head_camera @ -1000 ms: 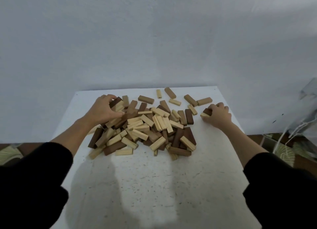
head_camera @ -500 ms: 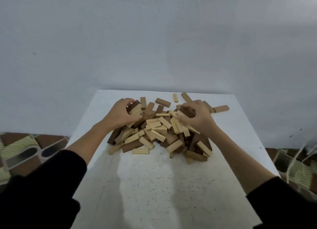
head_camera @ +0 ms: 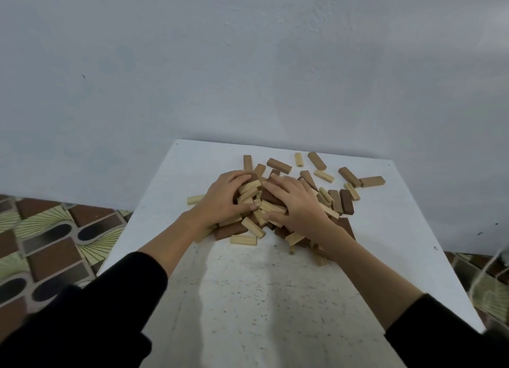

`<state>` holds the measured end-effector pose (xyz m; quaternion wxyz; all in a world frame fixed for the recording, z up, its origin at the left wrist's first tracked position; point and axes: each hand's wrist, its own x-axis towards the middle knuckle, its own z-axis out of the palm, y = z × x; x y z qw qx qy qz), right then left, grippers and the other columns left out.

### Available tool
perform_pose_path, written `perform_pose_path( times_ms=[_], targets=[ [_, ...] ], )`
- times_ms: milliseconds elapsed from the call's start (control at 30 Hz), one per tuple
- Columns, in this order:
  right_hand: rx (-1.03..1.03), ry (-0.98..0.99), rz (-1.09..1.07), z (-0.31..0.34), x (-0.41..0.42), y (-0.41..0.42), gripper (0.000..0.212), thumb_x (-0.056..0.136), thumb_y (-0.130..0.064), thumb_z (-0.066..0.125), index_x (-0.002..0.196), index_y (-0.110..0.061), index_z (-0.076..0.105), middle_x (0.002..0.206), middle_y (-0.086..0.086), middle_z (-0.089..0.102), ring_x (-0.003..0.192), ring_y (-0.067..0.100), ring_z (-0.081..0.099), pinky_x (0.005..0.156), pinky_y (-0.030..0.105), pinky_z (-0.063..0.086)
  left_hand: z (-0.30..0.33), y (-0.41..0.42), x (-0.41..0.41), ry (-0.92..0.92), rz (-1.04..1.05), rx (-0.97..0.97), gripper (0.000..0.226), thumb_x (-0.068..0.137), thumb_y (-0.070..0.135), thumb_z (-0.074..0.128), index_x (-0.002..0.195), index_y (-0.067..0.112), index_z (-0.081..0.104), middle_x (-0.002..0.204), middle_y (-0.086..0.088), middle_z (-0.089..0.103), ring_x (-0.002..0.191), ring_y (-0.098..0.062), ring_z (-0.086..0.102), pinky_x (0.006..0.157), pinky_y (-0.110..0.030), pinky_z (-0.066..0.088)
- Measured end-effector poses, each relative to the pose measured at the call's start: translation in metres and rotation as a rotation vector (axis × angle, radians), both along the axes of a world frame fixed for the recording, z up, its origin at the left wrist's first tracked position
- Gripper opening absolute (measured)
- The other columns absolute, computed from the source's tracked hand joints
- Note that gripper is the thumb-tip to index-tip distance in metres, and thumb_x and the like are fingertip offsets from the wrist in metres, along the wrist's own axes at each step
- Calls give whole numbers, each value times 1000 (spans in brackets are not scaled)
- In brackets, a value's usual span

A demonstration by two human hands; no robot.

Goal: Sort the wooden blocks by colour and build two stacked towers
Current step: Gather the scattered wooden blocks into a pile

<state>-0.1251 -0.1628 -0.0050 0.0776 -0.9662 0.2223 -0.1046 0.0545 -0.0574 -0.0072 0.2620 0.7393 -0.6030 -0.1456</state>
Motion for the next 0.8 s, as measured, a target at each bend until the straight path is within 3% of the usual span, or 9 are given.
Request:
perform_pose_path(
  times_ms=[100, 167, 267, 400, 533, 667, 800],
  targets=[
    [64, -123, -50, 7, -3, -1, 72, 82, -63, 29, 137, -19, 48, 146, 6, 40, 135, 28, 32, 112, 48, 23, 3, -1, 2, 20, 12, -35, 91, 70, 70, 54, 141, 14, 41, 148, -2, 35, 136, -17, 26, 110, -28, 23],
    [99, -238, -144, 13, -8, -10, 56, 92, -50, 38, 132, -15, 52, 143, 7, 43, 132, 27, 37, 109, 46, 28, 7, -6, 6, 76, 34, -67, 69, 85, 54, 60, 139, 15, 43, 147, -2, 36, 136, -15, 25, 111, -27, 23],
    [200, -264, -387, 16, -21, -40, 43, 96, -35, 43, 130, -11, 52, 142, 10, 43, 127, 31, 39, 102, 42, 33, 13, -21, 12, 129, 83, -90, 49, 95, 38, 52, 138, 17, 44, 145, -2, 39, 135, -15, 26, 107, -24, 21],
    [251, -148, -789, 8, -44, -88, 36, 96, -23, 42, 128, -9, 51, 135, 17, 43, 120, 38, 41, 95, 44, 38, 13, -50, 28, 111, 193, -17, 47, 97, 32, 51, 138, 12, 43, 144, -8, 38, 135, -24, 29, 108, -34, 25],
    [362, -124, -1109, 1, -57, -122, 43, 92, -28, 49, 132, -9, 45, 135, 18, 35, 124, 38, 34, 97, 45, 36, 4, -82, 50, 87, 316, 121, 48, 95, 25, 54, 138, 7, 42, 142, -16, 41, 132, -30, 36, 106, -37, 31],
    [425, -66, -1116, -5, -58, -146, 68, 88, -56, 49, 134, -7, 40, 137, 18, 33, 124, 39, 34, 98, 48, 34, -1, -109, 60, 76, 358, 249, 51, 95, 27, 55, 138, 5, 41, 141, -18, 43, 130, -33, 39, 103, -37, 34],
    [377, -35, -1014, -13, -46, -158, 54, 88, -44, 51, 122, -2, 48, 127, 16, 37, 115, 36, 38, 90, 42, 38, -7, -127, 59, 10, 343, 325, 52, 93, 32, 56, 136, 6, 43, 137, -19, 44, 127, -34, 38, 102, -38, 32]
  ],
)
